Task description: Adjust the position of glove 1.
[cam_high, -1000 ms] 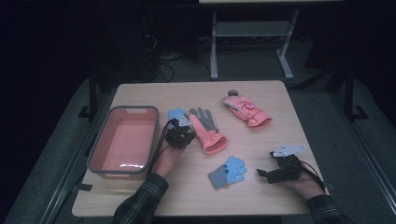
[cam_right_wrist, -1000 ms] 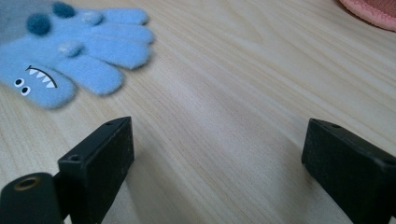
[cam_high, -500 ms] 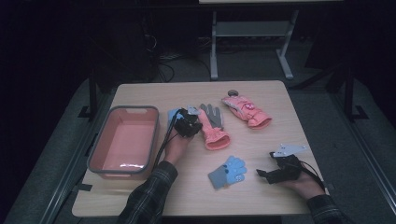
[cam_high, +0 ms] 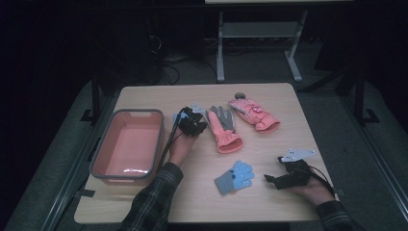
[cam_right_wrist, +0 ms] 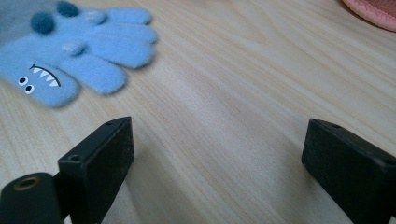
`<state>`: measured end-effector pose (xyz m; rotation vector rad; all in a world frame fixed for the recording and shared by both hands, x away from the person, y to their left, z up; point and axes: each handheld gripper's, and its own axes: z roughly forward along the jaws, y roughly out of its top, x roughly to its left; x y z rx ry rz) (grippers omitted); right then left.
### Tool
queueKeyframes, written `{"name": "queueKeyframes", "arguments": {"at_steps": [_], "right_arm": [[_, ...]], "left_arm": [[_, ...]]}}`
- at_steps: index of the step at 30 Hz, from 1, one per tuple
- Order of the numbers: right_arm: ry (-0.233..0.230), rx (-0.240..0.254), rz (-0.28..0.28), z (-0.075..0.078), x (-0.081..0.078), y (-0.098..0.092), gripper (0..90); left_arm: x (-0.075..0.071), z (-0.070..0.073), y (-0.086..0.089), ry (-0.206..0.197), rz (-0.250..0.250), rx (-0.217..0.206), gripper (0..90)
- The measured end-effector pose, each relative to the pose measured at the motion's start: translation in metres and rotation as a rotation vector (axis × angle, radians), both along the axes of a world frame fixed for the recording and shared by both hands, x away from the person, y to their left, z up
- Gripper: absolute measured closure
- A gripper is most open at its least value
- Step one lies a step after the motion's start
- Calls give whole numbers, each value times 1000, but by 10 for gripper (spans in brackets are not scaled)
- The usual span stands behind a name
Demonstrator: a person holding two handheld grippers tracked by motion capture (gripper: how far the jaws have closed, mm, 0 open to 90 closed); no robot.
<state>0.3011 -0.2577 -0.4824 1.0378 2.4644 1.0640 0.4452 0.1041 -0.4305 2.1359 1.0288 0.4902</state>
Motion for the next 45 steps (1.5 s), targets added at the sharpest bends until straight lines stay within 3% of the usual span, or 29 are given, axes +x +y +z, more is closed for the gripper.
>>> {"name": "queueKeyframes", "arguments": {"at_steps": [8, 13, 20, 22, 29, 38, 45], "right_arm": [[0, 0, 4, 0, 0, 0, 86], [0, 0, 4, 0, 0, 0, 86], [0, 1, 4, 0, 0, 0, 86], [1, 1, 4, 0, 0, 0, 86], [0, 1, 4, 0, 0, 0, 86], [0, 0, 4, 0, 0, 0, 86], [0, 0, 4, 0, 0, 0, 86]], "left_arm": [[11, -1, 23, 1, 113, 36, 895], [15, -9, 21, -2, 148, 99, 895], [23, -24, 21, 38, 188, 124, 895], [25, -29, 22, 67, 187, 126, 895], [23, -30, 22, 86, 166, 105, 896], [9, -31, 10, 103, 78, 53, 896], [-4, -31, -2, 113, 15, 41, 896]]}}
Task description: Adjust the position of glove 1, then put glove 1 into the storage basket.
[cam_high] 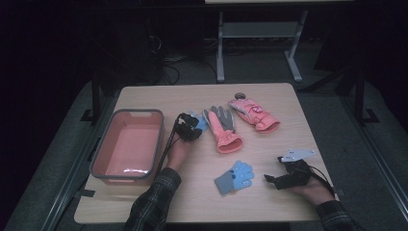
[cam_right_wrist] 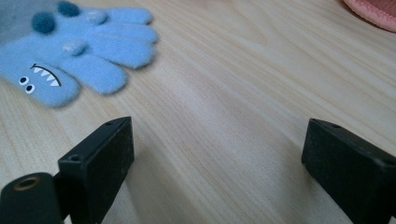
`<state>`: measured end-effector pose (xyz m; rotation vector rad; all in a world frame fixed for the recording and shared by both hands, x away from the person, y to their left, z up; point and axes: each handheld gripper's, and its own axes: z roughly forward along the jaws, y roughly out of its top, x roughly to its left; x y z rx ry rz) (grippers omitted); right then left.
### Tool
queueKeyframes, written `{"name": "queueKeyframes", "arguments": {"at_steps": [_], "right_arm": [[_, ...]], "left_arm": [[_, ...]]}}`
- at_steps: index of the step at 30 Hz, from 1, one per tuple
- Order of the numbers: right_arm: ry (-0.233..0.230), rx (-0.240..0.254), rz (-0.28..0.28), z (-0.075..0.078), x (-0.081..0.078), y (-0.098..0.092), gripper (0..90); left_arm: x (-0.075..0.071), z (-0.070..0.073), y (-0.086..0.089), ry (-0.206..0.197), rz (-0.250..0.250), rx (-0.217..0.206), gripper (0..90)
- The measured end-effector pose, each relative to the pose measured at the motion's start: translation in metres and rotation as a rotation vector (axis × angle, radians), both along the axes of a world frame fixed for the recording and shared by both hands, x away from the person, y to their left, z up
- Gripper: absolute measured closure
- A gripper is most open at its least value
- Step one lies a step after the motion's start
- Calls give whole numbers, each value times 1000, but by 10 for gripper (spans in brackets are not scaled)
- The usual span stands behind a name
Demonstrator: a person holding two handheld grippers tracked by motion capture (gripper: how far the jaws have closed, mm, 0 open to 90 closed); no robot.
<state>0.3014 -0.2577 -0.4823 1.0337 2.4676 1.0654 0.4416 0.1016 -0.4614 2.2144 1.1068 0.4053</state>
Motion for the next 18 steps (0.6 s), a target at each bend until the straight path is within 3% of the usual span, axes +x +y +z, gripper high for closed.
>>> {"name": "queueKeyframes", "arguments": {"at_steps": [9, 11, 18], "right_arm": [[0, -1, 0, 0, 0, 0, 86], [0, -1, 0, 0, 0, 0, 86], [-1, 0, 0, 0, 0, 0, 86]], "left_arm": [[-15, 1, -7, 11, -53, -28, 896], [-15, 3, -4, -3, -54, -36, 894], [-4, 13, 14, -20, -20, -34, 757]]}}
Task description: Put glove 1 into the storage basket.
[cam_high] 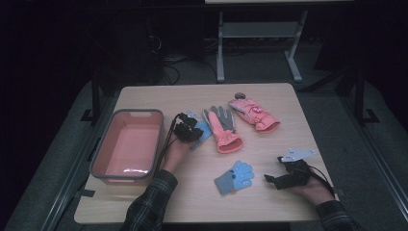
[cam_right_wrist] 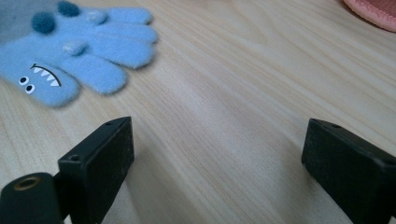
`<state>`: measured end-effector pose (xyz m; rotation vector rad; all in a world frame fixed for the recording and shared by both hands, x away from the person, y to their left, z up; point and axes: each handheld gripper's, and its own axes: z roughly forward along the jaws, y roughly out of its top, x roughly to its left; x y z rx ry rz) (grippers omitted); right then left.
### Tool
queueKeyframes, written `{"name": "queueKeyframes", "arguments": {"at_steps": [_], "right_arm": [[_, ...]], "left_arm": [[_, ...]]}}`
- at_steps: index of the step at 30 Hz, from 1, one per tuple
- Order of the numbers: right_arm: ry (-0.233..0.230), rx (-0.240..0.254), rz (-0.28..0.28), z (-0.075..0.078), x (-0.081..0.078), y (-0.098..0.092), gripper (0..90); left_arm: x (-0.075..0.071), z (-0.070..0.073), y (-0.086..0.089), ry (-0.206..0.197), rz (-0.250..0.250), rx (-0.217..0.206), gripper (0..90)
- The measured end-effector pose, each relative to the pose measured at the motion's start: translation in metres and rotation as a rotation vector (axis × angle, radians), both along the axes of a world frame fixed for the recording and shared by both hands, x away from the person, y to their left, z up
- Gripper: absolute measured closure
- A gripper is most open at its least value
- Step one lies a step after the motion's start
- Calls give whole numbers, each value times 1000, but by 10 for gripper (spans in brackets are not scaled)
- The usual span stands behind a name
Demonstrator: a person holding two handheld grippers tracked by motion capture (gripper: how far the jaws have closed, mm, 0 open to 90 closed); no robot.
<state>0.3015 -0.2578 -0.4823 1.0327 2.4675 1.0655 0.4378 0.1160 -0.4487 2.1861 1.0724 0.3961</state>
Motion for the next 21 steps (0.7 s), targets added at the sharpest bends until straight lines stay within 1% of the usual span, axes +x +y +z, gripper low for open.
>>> {"name": "queueKeyframes", "arguments": {"at_steps": [2, 4, 5, 8, 11, 13, 14, 17, 21], "right_arm": [[0, 0, 0, 0, 0, 0, 86], [0, 0, 0, 0, 0, 0, 86], [0, 0, 0, 0, 0, 0, 86], [0, 0, 0, 0, 0, 0, 86], [1, 0, 0, 0, 0, 0, 86], [1, 0, 0, 0, 0, 0, 86], [0, 0, 0, 0, 0, 0, 86], [0, -1, 0, 0, 0, 0, 86], [0, -1, 0, 0, 0, 0, 86]], "left_arm": [[3, -2, 5, 6, 9, 7, 705], [6, -5, 7, 14, 20, 14, 673], [6, -6, 8, 16, 18, 7, 662], [7, -8, 7, 13, 4, 5, 632], [6, -11, 3, -1, -15, 40, 628], [5, -12, 0, -15, -33, 82, 662], [4, -12, -2, -20, -37, 90, 684], [2, -12, -5, -21, -49, 101, 765], [2, -12, -4, -13, -51, 96, 821]]}}
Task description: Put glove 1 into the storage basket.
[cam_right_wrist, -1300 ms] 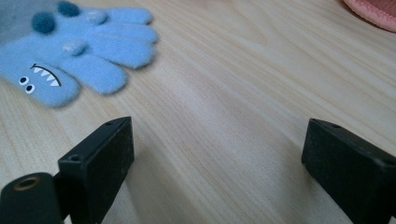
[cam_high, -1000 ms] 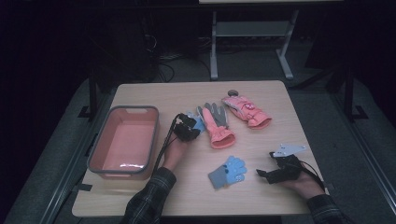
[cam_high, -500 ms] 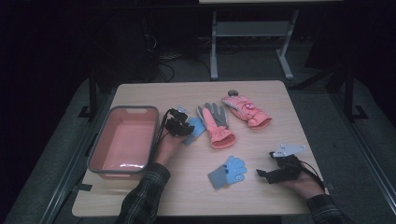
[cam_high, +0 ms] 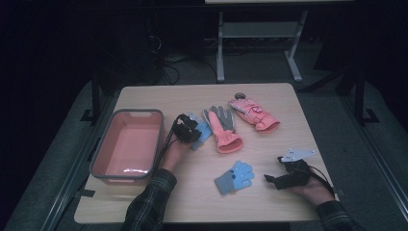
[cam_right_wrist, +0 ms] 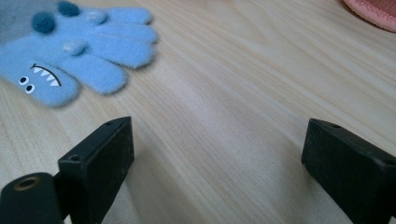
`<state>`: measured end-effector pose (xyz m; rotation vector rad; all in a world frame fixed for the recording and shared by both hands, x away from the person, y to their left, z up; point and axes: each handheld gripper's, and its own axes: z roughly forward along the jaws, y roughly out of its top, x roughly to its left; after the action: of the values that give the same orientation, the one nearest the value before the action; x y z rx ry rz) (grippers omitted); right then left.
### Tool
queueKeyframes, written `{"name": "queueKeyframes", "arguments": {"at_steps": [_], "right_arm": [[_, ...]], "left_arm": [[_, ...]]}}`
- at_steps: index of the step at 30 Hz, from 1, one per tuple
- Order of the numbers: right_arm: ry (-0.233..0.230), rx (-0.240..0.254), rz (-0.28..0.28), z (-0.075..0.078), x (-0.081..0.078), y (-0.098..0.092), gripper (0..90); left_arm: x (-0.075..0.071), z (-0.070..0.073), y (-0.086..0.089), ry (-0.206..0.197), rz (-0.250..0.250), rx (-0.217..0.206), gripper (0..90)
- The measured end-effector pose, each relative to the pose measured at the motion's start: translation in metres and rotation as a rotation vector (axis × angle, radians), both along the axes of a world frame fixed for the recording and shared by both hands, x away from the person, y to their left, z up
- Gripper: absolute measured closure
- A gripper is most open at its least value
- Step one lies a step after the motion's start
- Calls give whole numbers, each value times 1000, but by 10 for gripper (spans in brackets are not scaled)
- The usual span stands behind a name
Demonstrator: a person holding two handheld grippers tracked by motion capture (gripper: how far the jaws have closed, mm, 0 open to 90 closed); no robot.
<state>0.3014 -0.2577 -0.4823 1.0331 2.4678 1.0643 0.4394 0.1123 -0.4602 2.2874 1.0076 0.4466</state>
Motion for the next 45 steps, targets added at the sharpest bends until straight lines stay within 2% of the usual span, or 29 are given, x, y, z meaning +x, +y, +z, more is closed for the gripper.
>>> {"name": "queueKeyframes", "arguments": {"at_steps": [5, 6, 10, 13, 15, 18, 21, 23, 25, 29, 31, 35, 37, 45], "right_arm": [[0, 1, 0, 0, 0, 0, 86], [0, 0, 1, 0, 0, 0, 86], [0, 1, 0, 0, 0, 0, 86], [0, 0, 0, 0, 0, 0, 86], [0, 0, 0, 0, 0, 0, 86], [0, 0, 0, 0, 0, 0, 86], [0, 0, 0, 0, 0, 0, 86], [0, 0, 0, 0, 0, 0, 86], [0, 0, 0, 0, 0, 0, 86], [0, 0, 0, 0, 0, 0, 86], [0, 0, 0, 0, 0, 0, 86], [0, 0, 0, 0, 0, 0, 86], [0, 0, 0, 0, 0, 0, 86], [0, 0, 0, 0, 0, 0, 86]], "left_arm": [[-3, 3, 5, 20, 15, -57, 843], [-5, 3, 6, 13, 24, -77, 843], [-10, 9, 8, 18, 28, -106, 848], [-14, 15, 9, 18, 25, -111, 851], [-18, 20, 11, 29, 23, -130, 852], [-24, 28, 12, 20, 18, -146, 853], [-30, 36, 15, 15, 6, -167, 853], [-35, 42, 17, 13, -4, -196, 853], [-39, 49, 19, 10, -24, -201, 853], [-47, 59, 21, 15, -55, -235, 852], [-52, 63, 22, 21, -86, -255, 853], [-62, 67, 20, 28, -132, -284, 853], [-66, 69, 20, 35, -167, -284, 852], [-83, 73, 7, 56, -243, -319, 852]]}}
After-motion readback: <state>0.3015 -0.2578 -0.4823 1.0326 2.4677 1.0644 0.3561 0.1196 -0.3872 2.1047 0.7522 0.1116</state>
